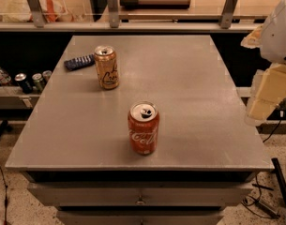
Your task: Move orange can near coke can
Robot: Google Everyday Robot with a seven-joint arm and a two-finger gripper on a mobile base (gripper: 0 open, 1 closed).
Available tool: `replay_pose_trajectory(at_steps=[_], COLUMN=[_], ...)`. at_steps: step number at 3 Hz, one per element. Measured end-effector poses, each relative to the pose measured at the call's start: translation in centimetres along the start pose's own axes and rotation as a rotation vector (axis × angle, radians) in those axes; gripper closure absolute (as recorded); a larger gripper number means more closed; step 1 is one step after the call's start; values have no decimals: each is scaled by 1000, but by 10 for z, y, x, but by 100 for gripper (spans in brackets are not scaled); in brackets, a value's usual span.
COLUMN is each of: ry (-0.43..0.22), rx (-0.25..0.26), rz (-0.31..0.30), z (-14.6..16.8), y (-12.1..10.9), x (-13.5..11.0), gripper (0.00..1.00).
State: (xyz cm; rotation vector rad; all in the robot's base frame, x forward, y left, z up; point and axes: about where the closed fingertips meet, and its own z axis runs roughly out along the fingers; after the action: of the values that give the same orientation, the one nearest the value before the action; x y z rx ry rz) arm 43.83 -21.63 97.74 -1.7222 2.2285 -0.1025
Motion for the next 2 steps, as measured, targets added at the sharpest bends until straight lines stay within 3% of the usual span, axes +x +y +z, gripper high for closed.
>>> replay_pose_trajectory(at_steps=[2], ry=[-26], rx=[5], rz=[3], z=[1], y=[-8], x=[-4], gripper=[0])
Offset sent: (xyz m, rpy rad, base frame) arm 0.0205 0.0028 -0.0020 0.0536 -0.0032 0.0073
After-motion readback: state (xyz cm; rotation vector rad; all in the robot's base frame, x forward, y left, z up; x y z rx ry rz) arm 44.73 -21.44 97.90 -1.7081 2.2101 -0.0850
